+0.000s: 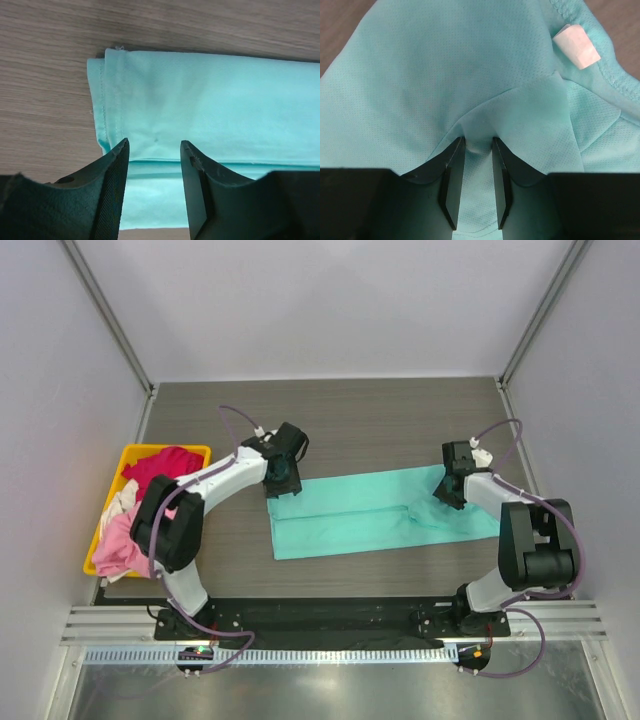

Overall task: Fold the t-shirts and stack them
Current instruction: Fold the tshirt

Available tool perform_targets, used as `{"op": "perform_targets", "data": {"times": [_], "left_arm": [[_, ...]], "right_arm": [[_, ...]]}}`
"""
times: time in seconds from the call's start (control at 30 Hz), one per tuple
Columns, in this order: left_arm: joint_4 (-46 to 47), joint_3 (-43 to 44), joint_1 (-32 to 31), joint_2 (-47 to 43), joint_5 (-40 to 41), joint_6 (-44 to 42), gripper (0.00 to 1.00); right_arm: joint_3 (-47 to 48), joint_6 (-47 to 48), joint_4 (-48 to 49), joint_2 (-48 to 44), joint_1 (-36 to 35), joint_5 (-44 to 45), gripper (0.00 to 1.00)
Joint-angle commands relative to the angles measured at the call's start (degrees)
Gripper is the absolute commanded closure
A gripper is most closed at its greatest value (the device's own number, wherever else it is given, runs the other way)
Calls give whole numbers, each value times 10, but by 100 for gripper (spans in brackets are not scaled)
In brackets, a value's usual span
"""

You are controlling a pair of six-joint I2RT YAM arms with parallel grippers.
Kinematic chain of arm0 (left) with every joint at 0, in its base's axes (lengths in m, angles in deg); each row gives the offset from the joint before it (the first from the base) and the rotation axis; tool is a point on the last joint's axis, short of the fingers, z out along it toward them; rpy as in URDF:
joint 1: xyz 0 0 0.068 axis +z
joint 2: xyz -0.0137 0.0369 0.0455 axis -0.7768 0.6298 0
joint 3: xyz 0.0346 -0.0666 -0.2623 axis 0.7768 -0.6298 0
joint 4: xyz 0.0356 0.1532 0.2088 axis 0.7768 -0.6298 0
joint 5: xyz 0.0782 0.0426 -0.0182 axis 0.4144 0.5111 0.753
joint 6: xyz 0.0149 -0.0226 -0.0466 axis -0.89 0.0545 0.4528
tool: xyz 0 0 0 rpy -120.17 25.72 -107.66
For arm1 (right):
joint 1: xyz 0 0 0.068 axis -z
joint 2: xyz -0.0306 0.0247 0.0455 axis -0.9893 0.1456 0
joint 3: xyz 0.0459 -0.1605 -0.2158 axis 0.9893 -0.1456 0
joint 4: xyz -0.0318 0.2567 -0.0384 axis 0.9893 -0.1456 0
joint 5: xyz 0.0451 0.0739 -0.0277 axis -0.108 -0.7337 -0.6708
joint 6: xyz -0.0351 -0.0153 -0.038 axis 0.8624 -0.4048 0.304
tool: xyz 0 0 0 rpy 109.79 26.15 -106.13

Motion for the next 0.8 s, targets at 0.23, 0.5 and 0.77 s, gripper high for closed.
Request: {"op": "perform_targets", "data": {"times": [0.23,0.5,0.77], "left_arm": [[-2,31,2,-88,-31,-53,50],[20,-23,-21,-69,-91,-91,51],[77,-61,-107,-56,-135,-91,52]], "right_arm": [[252,107,19,256,0,-137,64],[456,175,-12,371,1,-170,62],[513,180,-68,321,0,-213,58]]}}
